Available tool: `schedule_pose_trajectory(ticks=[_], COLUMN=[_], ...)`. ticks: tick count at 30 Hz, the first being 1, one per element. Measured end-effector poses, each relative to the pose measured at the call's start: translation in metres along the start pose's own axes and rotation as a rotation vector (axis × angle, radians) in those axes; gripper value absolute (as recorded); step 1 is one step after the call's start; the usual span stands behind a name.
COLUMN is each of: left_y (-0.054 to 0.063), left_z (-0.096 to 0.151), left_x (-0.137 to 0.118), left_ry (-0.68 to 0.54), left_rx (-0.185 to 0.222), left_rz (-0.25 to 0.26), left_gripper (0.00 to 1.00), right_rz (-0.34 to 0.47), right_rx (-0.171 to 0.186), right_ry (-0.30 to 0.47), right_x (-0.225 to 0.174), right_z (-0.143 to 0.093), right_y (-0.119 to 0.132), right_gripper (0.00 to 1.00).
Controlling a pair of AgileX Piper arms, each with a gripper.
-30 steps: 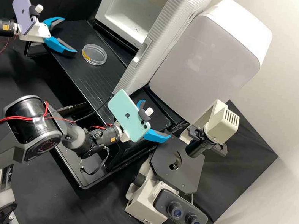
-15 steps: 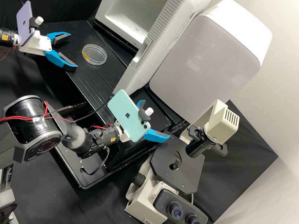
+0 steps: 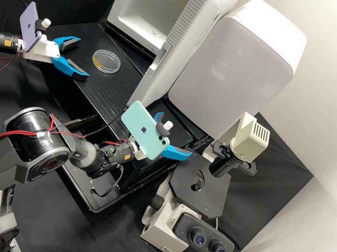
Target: Place the petri dish in the incubator
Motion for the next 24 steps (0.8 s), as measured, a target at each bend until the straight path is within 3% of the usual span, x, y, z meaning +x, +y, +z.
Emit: schedule_pose_trajectory(ticks=[16, 24], left_y=[0.010, 0.017], left_z=[0.003, 0.000], left_x=[0.031, 0.045], left_ry=[-0.049, -0.036], left_rx=[0.044, 0.038], left_rz=[0.009, 0.017], left_gripper=[1.00, 1.00], right_rz=[0.000, 0.000], right_rx=[0.000, 0.000], right_ry=[0.000, 0.000], right_x=[0.000, 0.000], right_z=[0.000, 0.000], right_y=[0.000, 0.000], right_gripper=[1.00, 1.00])
